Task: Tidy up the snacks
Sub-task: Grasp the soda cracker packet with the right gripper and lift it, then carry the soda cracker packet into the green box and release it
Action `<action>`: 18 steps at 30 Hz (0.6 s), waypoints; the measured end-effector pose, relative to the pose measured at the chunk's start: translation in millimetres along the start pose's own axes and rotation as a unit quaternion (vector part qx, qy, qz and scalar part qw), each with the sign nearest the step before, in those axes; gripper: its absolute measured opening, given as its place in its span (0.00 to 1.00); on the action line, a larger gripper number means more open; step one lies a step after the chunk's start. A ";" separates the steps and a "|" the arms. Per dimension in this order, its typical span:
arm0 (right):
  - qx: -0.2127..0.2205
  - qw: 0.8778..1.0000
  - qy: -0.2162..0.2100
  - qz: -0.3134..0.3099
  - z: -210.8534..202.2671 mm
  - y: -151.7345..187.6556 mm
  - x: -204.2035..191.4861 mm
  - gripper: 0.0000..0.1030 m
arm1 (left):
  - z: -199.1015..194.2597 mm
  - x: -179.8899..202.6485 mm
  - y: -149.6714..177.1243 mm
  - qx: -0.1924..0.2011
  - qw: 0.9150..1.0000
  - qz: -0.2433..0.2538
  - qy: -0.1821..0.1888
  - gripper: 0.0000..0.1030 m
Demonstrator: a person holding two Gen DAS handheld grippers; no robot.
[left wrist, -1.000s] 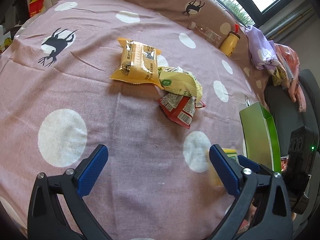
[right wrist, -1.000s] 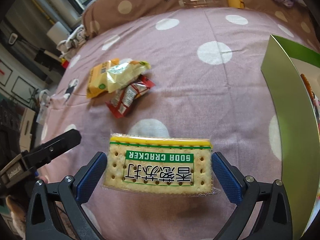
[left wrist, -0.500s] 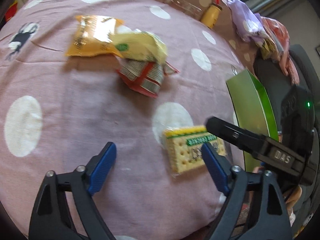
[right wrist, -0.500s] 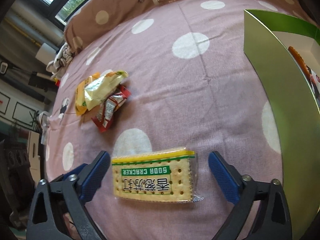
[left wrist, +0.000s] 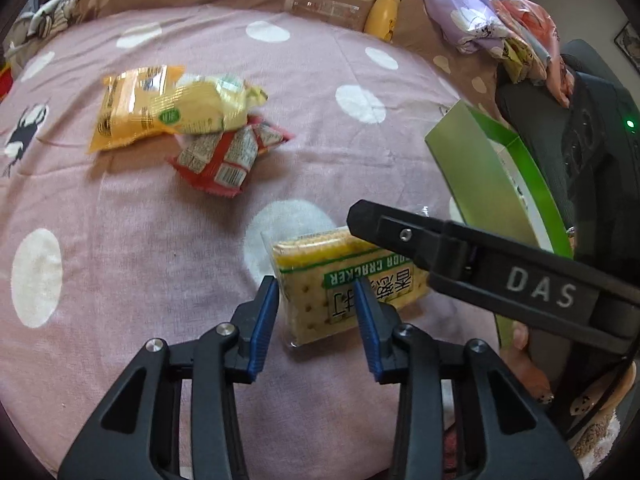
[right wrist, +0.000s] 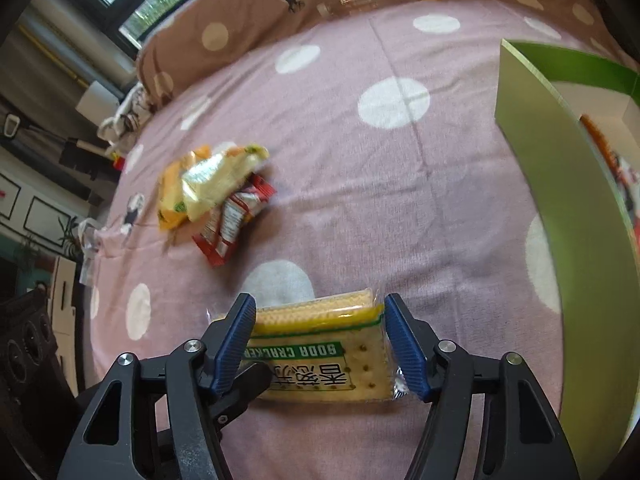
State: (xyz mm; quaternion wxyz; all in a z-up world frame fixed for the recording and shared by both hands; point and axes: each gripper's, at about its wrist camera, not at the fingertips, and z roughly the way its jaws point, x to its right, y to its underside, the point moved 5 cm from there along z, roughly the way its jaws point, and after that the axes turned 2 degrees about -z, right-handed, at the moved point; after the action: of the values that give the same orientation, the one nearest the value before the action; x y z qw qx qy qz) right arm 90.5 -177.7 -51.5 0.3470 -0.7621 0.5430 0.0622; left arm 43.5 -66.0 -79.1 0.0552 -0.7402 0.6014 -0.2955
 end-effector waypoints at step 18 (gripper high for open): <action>0.262 0.960 0.035 0.091 -157.1 -34.3 85.8 0.67 | -28.7 158.5 -51.1 0.132 0.978 0.147 0.066 0.38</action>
State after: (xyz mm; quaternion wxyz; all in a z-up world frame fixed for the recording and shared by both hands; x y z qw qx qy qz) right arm 110.6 -332.8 41.9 0.5082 -0.5935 0.6193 -0.0771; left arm 89.0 -190.6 25.5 0.1556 -0.6091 0.6614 -0.4090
